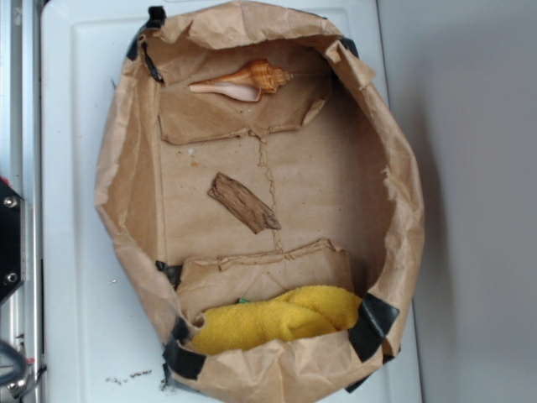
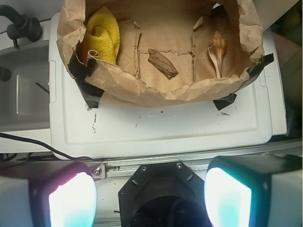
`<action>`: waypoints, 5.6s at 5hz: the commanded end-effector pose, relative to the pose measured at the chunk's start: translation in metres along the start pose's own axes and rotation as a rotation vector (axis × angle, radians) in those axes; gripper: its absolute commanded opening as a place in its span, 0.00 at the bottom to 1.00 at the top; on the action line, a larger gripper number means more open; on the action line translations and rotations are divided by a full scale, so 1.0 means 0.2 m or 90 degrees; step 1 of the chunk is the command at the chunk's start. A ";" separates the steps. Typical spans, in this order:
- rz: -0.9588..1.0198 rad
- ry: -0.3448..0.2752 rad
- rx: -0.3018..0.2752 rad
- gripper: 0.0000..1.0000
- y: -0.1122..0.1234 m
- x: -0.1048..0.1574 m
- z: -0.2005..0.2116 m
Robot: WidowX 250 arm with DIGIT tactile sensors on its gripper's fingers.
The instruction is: Grab the shell.
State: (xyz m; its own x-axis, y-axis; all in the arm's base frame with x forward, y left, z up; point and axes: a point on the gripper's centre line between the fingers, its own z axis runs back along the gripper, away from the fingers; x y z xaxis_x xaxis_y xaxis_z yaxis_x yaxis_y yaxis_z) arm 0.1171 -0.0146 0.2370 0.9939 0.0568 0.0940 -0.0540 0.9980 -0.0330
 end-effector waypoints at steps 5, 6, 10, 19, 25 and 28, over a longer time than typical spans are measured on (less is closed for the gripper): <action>-0.048 -0.030 -0.024 1.00 0.17 0.57 -0.29; -0.026 -0.033 -0.018 1.00 0.18 0.69 -0.43; -0.034 0.005 -0.024 1.00 0.18 0.77 -0.52; 0.116 -0.045 0.132 1.00 0.53 0.80 -0.78; 0.099 -0.053 0.157 1.00 0.60 0.87 -1.02; 0.043 -0.023 0.014 1.00 0.55 0.75 -0.70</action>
State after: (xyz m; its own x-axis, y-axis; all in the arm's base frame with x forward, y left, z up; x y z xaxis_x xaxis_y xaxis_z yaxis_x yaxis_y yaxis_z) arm 0.2690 0.0937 0.0849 0.9919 0.1101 0.0630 -0.1096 0.9939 -0.0116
